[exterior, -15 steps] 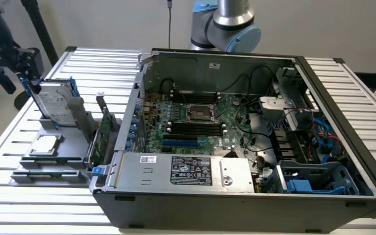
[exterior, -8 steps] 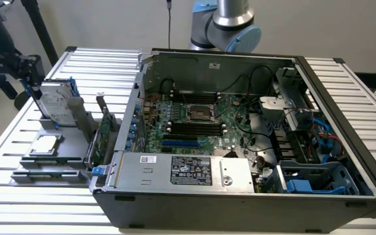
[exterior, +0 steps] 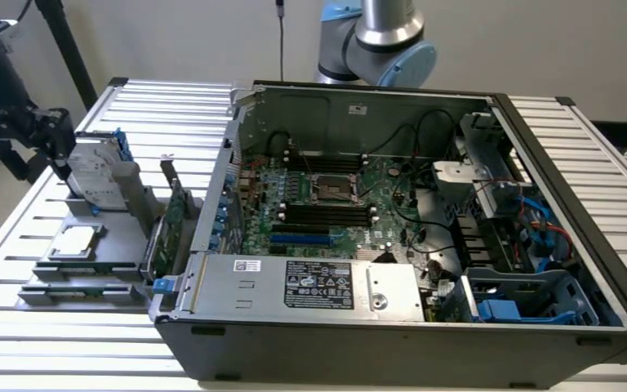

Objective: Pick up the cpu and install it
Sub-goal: 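Pick up the cpu and move it towards the insertion slot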

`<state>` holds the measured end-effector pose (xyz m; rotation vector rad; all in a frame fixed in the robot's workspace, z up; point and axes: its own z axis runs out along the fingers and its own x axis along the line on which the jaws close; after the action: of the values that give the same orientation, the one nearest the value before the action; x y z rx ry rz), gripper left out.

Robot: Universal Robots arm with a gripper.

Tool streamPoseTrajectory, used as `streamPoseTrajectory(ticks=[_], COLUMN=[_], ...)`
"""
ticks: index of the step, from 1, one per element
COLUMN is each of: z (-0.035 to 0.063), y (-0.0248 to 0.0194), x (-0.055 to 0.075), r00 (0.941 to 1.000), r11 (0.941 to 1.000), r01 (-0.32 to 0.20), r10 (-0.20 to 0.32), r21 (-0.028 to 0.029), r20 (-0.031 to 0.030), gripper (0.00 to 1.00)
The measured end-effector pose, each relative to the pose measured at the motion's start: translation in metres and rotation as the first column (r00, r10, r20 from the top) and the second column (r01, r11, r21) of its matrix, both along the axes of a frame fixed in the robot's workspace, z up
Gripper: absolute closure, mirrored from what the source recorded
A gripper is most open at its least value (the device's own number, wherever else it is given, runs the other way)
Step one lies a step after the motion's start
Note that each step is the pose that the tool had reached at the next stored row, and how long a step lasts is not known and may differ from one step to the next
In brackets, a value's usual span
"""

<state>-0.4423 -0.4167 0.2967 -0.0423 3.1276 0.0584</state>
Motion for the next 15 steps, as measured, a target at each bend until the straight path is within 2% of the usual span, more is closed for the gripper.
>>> streamPoseTrajectory(ticks=[8,15], z=[-0.0145,-0.0272], y=[-0.0093,-0.0130], x=[0.000,0.000], r00=[1.0000,1.0000], r11=[1.0000,1.0000], r01=[0.000,0.000], r10=[0.000,0.000], r21=[-0.0002,-0.0001], r20=[-0.0002,-0.0002], gripper=[0.40,0.40])
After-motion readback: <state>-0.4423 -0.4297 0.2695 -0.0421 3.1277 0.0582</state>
